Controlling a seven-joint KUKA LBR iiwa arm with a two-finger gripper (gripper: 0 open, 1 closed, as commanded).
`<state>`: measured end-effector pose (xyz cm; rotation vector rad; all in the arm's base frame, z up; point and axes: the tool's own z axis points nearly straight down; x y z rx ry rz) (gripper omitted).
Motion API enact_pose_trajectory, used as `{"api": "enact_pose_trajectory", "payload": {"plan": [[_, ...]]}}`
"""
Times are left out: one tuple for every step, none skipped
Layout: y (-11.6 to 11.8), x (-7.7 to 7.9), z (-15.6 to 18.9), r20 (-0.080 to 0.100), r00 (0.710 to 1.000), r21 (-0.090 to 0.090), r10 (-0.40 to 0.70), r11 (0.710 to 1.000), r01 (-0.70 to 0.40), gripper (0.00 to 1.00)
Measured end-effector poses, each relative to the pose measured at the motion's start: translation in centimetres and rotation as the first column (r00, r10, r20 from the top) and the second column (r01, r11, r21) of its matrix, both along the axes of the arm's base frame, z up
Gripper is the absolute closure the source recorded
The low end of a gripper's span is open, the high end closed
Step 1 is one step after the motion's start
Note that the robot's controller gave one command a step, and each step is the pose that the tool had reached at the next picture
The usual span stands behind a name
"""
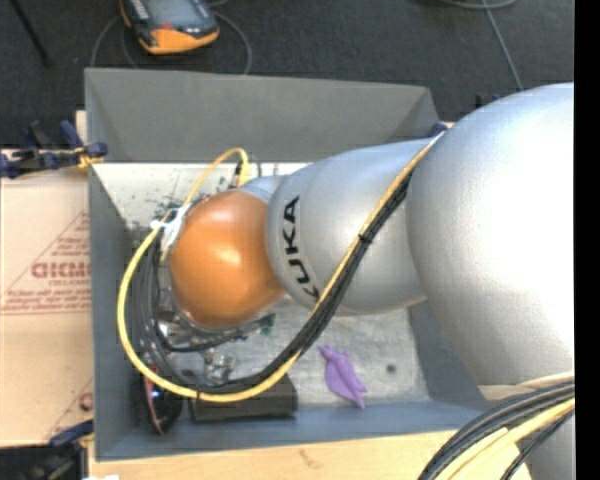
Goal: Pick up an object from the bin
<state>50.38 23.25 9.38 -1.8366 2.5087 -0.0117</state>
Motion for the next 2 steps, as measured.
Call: {"api": "enact_pose_trajectory", "payload": {"plan": [[-0.1,0.1,-0.4,0.014,0.986,0.004,-0.165,0.986,0.164,0.0],[0.2,-1.1,-0.4,0.014,0.982,0.003,0.19,0.982,-0.19,0.0]]}}
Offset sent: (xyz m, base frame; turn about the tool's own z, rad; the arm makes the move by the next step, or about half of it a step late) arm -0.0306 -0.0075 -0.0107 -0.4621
